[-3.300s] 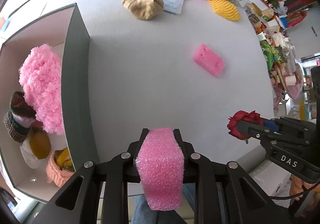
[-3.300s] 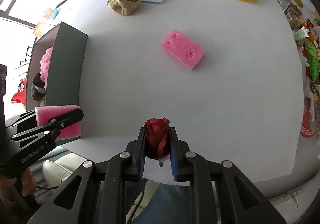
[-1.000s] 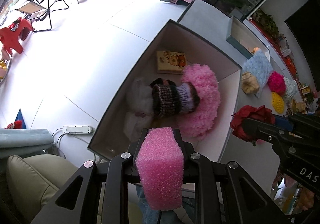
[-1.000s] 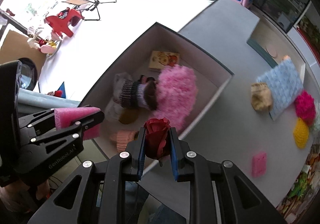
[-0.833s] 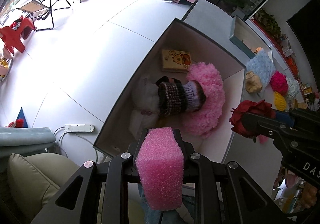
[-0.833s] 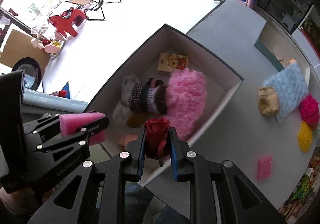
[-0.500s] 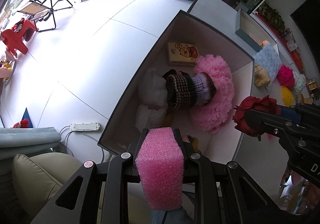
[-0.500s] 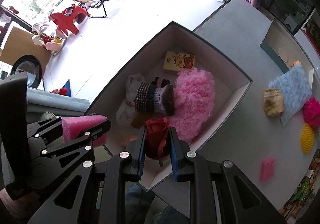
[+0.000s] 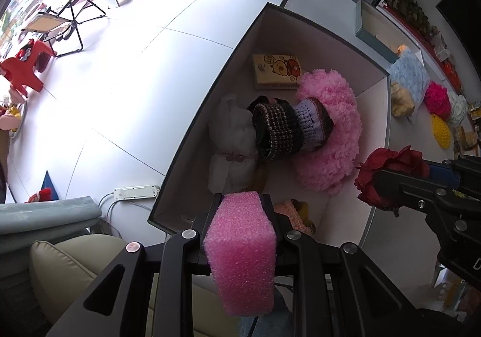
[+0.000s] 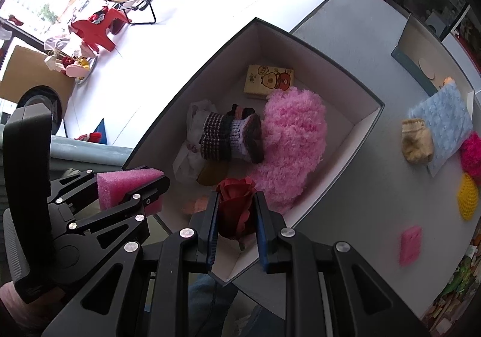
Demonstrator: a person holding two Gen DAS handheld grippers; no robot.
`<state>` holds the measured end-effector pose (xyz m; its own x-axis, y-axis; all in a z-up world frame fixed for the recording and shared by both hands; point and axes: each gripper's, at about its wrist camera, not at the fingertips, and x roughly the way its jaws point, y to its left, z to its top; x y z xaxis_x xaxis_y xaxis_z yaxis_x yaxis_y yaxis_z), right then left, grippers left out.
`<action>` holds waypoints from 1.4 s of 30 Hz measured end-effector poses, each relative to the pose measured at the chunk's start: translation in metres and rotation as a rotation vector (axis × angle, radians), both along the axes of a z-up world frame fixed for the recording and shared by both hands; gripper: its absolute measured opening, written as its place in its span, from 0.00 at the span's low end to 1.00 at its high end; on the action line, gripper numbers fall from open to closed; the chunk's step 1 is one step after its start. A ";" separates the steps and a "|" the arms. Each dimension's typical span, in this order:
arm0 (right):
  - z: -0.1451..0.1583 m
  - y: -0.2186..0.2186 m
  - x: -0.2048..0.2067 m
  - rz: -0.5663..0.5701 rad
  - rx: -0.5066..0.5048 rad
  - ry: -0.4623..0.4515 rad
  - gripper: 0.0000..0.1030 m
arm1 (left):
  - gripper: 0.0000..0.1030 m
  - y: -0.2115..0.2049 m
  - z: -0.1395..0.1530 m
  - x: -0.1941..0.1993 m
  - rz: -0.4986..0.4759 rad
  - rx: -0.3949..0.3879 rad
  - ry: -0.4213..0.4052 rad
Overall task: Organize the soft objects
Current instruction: 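Lower the foam block and rose into the box with both tools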
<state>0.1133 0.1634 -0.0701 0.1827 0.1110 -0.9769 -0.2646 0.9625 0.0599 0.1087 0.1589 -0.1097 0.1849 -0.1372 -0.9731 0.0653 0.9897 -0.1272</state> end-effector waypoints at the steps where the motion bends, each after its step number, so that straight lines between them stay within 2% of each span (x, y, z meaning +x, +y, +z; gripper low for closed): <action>1: -0.001 0.000 -0.001 -0.003 0.002 0.001 0.23 | 0.24 0.000 0.000 0.000 -0.003 0.002 0.001; 24: -0.012 -0.004 -0.006 -0.101 0.040 0.003 0.23 | 0.24 -0.002 -0.004 0.006 -0.107 0.052 -0.005; 42: -0.012 -0.012 -0.006 -0.145 0.034 0.003 0.23 | 0.24 -0.010 -0.008 0.009 -0.133 0.058 0.001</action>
